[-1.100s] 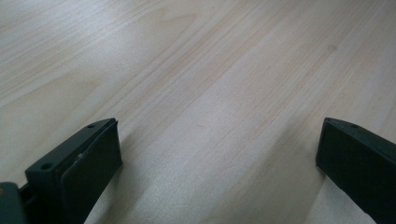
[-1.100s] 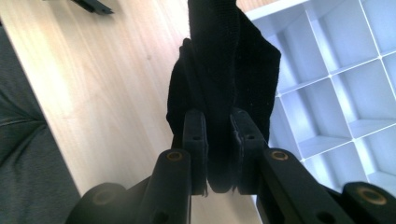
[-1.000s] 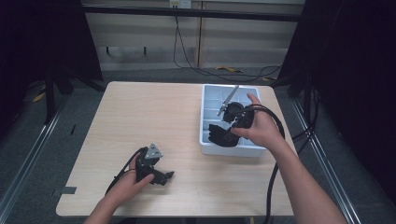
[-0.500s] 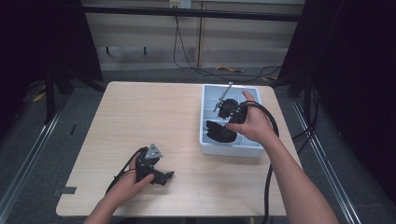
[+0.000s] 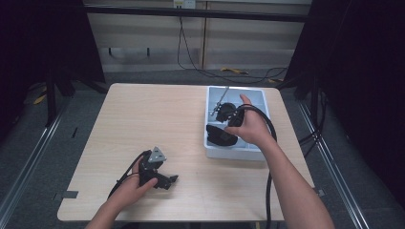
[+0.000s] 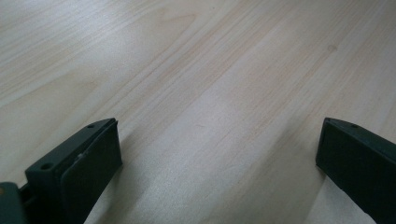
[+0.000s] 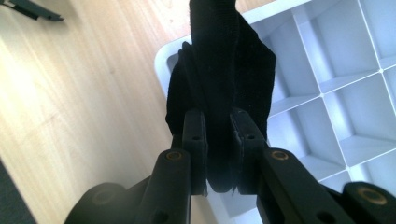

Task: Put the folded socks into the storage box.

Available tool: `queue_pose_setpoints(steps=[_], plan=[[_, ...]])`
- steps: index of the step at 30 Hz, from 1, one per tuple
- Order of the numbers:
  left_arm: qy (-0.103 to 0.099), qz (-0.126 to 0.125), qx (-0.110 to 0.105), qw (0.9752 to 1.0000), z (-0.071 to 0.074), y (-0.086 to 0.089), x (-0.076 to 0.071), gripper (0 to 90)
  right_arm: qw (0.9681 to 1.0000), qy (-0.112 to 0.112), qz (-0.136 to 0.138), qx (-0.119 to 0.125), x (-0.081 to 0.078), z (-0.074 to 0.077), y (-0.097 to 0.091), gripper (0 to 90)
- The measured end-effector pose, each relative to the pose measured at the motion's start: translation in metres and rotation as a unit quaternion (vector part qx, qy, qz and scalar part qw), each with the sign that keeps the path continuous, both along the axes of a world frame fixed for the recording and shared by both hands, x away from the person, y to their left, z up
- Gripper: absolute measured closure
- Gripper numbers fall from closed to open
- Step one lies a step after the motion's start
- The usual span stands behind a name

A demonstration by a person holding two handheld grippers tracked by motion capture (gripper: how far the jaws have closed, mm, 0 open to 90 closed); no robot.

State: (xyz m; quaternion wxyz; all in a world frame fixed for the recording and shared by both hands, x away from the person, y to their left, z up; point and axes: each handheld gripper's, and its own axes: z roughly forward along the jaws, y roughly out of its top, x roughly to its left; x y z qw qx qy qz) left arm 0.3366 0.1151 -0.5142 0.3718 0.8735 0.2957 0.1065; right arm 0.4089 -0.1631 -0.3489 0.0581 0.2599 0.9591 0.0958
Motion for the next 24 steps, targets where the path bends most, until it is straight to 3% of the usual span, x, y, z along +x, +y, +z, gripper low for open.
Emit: queue_pose_setpoints(steps=[7,24], plan=[[-0.001,0.001,0.0,1.0,0.0,0.0,0.0,0.0,0.9999,0.011,-0.006,0.002,0.007,-0.017,-0.001,78.5],[-0.001,0.001,0.0,1.0,0.0,0.0,0.0,0.0,0.9997,0.017,-0.017,0.003,0.012,-0.03,-0.001,76.7]])
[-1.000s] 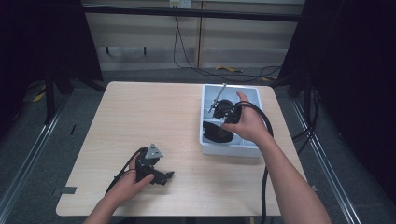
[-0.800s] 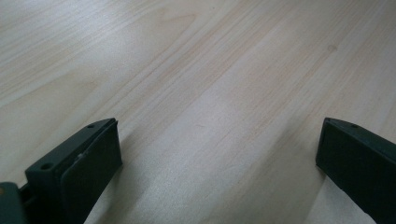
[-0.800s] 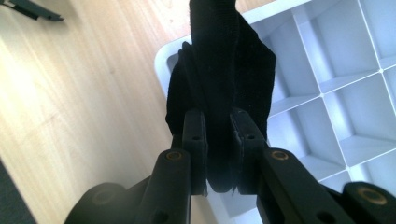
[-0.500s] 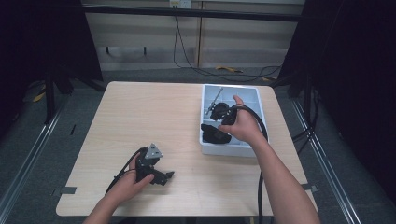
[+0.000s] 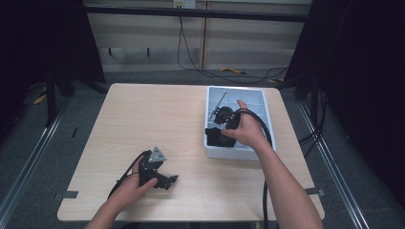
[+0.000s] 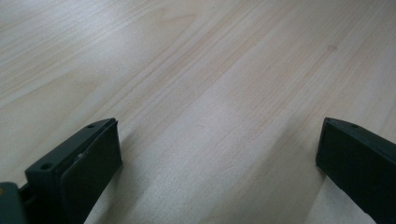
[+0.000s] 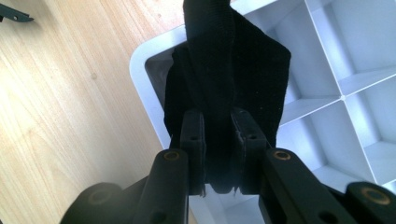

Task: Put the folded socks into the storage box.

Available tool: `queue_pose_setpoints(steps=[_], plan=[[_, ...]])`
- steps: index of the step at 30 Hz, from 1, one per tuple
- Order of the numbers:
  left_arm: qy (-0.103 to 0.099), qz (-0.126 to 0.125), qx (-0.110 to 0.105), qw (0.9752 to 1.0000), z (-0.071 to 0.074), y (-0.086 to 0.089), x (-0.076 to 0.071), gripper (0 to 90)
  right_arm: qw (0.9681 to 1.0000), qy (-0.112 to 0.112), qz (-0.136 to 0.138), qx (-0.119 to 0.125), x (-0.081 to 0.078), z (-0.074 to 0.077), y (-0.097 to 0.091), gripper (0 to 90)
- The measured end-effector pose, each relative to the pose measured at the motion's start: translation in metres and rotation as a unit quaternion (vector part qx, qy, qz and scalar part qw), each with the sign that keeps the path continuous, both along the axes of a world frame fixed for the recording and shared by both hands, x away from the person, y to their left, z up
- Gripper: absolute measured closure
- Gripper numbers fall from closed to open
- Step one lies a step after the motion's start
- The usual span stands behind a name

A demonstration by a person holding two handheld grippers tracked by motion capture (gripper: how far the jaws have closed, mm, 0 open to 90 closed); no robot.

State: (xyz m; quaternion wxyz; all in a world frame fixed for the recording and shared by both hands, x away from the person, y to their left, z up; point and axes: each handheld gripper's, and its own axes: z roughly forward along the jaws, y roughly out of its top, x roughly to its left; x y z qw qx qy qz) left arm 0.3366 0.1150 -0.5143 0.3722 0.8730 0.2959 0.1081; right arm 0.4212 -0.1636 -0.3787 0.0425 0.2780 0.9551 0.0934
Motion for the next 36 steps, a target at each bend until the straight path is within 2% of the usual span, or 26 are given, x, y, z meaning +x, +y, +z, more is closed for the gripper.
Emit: queue_pose_setpoints(steps=[8,13,18,19,25,27,29,36], plan=[[0.001,0.0,0.0,1.0,0.0,0.0,0.0,0.0,0.9997,0.008,-0.017,0.012,0.001,0.003,-0.004,66.9],[0.001,0.0,0.0,1.0,0.0,0.0,0.0,0.0,0.9997,0.008,-0.018,0.014,0.001,0.015,-0.006,61.2],[0.001,-0.001,0.0,1.0,0.0,0.0,0.0,0.0,0.9996,0.009,-0.023,0.014,0.001,0.025,-0.006,61.3],[0.003,-0.002,0.001,1.0,0.0,0.0,0.0,0.0,0.9994,0.017,-0.028,0.014,0.002,0.029,-0.006,62.5],[0.002,-0.002,0.001,1.0,0.0,0.0,0.0,0.0,0.9991,0.023,-0.033,0.013,0.005,0.035,-0.007,68.1],[0.003,-0.002,0.001,1.0,0.0,0.0,0.0,0.0,0.9989,0.023,-0.039,0.01,0.006,0.039,-0.006,73.8],[0.002,-0.002,0.001,1.0,0.0,0.0,0.0,0.0,0.9988,0.029,-0.037,0.008,0.007,0.039,-0.006,74.9],[0.003,-0.001,0.001,1.0,0.0,0.0,0.0,0.0,0.9983,0.035,-0.047,0.001,0.01,0.04,-0.003,88.9]])
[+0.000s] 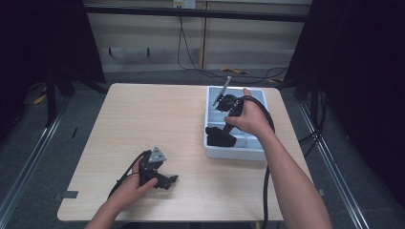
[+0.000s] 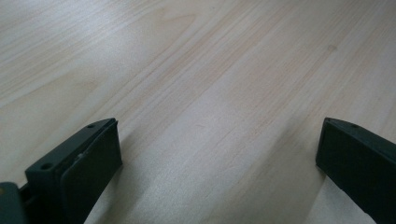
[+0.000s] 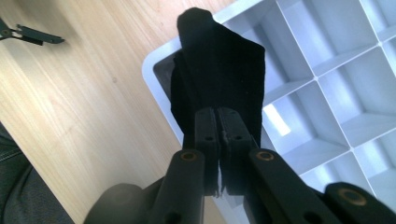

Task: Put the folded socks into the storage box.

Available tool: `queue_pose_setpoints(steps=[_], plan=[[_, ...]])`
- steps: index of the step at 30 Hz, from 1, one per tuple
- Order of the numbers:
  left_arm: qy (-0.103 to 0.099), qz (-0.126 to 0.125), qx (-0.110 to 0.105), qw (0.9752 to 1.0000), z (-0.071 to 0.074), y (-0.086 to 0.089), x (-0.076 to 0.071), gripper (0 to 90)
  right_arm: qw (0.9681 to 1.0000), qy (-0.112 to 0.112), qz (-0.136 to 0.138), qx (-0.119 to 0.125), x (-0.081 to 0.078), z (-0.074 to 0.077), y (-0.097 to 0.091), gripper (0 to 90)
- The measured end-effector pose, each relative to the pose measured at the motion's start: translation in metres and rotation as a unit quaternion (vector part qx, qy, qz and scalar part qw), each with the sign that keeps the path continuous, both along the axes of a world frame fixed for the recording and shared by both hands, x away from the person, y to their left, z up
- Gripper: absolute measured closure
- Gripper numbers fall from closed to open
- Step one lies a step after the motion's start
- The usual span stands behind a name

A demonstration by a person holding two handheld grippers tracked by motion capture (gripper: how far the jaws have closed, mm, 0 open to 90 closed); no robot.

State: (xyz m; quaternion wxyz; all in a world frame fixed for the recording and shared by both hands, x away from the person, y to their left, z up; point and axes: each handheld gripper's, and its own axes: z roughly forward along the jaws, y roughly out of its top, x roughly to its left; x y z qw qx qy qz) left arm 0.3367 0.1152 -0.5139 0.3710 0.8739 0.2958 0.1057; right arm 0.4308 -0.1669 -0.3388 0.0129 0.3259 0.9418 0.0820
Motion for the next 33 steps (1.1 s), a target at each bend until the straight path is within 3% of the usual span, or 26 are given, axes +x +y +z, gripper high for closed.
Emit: queue_pose_setpoints(steps=[18,33], plan=[[0.0,0.0,0.001,1.0,0.0,0.0,0.0,0.0,1.0,-0.002,0.0,-0.001,0.009,-0.006,0.008,90.0],[0.0,-0.001,0.001,1.0,0.0,0.0,0.0,0.0,0.9999,0.01,0.002,-0.003,0.012,-0.028,0.009,89.8]])
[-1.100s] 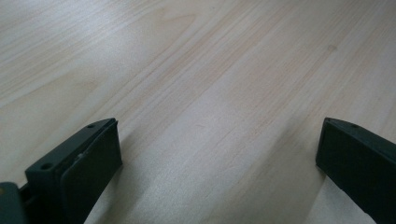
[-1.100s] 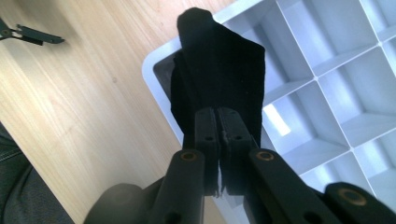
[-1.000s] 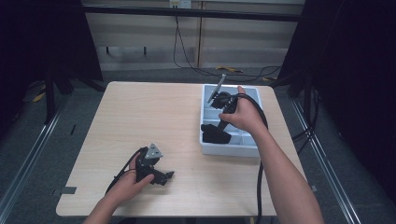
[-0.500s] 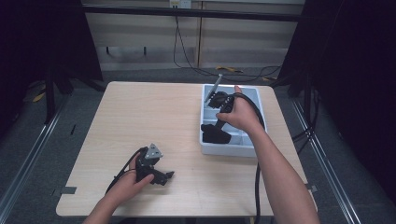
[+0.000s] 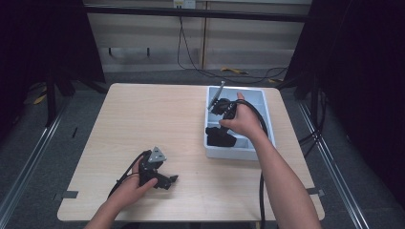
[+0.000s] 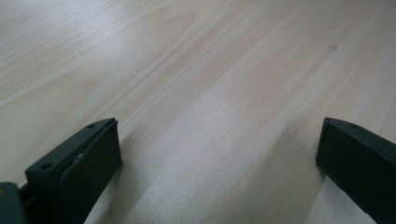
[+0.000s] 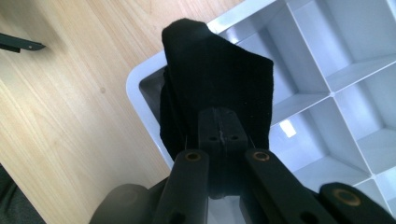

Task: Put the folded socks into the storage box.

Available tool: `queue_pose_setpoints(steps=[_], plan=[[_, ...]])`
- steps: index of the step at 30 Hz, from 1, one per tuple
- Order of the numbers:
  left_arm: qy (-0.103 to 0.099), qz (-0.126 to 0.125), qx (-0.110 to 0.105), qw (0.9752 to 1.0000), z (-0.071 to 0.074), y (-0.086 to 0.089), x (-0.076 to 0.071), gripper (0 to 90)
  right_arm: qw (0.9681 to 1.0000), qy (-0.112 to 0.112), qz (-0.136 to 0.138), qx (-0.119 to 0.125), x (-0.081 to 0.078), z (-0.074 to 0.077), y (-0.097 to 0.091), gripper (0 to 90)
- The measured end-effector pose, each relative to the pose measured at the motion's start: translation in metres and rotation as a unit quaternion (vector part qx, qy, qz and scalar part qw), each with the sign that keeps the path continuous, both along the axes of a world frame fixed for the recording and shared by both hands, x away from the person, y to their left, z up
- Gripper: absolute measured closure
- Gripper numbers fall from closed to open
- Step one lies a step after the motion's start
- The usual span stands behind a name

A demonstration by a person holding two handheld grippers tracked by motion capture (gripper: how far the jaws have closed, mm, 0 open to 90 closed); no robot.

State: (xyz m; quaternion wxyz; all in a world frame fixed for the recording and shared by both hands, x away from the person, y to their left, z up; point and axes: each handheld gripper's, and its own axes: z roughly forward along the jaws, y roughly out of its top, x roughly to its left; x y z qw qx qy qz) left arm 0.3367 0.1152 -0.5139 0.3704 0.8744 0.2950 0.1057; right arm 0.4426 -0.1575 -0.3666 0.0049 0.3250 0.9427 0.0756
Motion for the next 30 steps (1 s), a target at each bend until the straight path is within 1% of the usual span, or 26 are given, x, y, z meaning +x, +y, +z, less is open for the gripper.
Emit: queue_pose_setpoints(steps=[8,11,12,13,14,15,17,18,20,21,23,24,25,26,27,28,30], plan=[[-0.002,0.002,-0.001,1.0,0.0,0.0,0.0,0.0,1.0,0.003,0.006,0.001,-0.002,-0.009,0.002,90.0],[-0.002,0.002,-0.001,1.0,0.0,0.0,0.0,0.0,0.9999,0.01,0.008,0.0,-0.002,-0.013,0.003,90.0],[-0.001,0.001,-0.001,1.0,0.0,0.0,0.0,0.0,0.9998,0.017,0.01,-0.005,-0.002,-0.019,0.005,90.0],[-0.001,0.001,-0.001,1.0,0.0,0.0,0.0,0.0,0.9998,0.017,0.01,-0.005,-0.002,-0.019,0.005,90.0],[-0.001,0.001,-0.001,1.0,0.0,0.0,0.0,0.0,0.9997,0.021,0.012,-0.002,-0.002,-0.025,0.006,90.0],[-0.001,0.001,-0.001,1.0,0.0,0.0,0.0,0.0,0.9997,0.021,0.012,-0.002,-0.002,-0.025,0.006,90.0],[-0.001,0.001,-0.001,1.0,0.0,0.0,0.0,0.0,0.9996,0.025,0.011,0.003,-0.002,-0.03,0.007,89.9],[-0.001,0.001,-0.001,1.0,0.0,0.0,0.0,0.0,0.9995,0.029,0.012,0.003,-0.002,-0.034,0.008,90.0],[-0.001,0.001,-0.001,1.0,0.0,0.0,0.0,0.0,0.9995,0.029,0.013,0.002,-0.002,-0.035,0.008,90.0],[-0.001,0.001,-0.001,1.0,0.0,0.0,0.0,0.0,0.9995,0.031,0.013,0.002,-0.002,-0.04,0.009,90.0],[-0.001,0.001,-0.001,1.0,0.0,0.0,0.0,0.0,0.9994,0.033,0.011,0.002,-0.001,-0.042,0.009,90.0],[-0.001,0.001,-0.001,1.0,0.0,0.0,0.0,0.0,0.9993,0.036,0.009,0.004,-0.001,-0.047,0.009,90.0],[-0.001,0.001,-0.001,1.0,0.0,0.0,0.0,0.0,0.9993,0.036,0.009,0.004,-0.001,-0.047,0.009,90.0],[-0.001,0.0,-0.001,1.0,0.0,0.0,0.0,0.0,0.9991,0.042,0.007,0.004,-0.001,-0.051,0.009,90.0],[-0.001,0.0,-0.001,1.0,0.0,0.0,0.0,0.0,0.9991,0.042,0.007,0.004,-0.001,-0.051,0.009,90.0],[-0.002,0.001,0.0,1.0,0.0,0.0,0.0,0.0,0.999,0.044,0.01,0.004,-0.001,-0.055,0.01,90.0],[-0.002,0.001,0.0,1.0,0.0,0.0,0.0,0.0,0.9989,0.046,0.008,0.005,0.0,-0.057,0.01,90.0]])
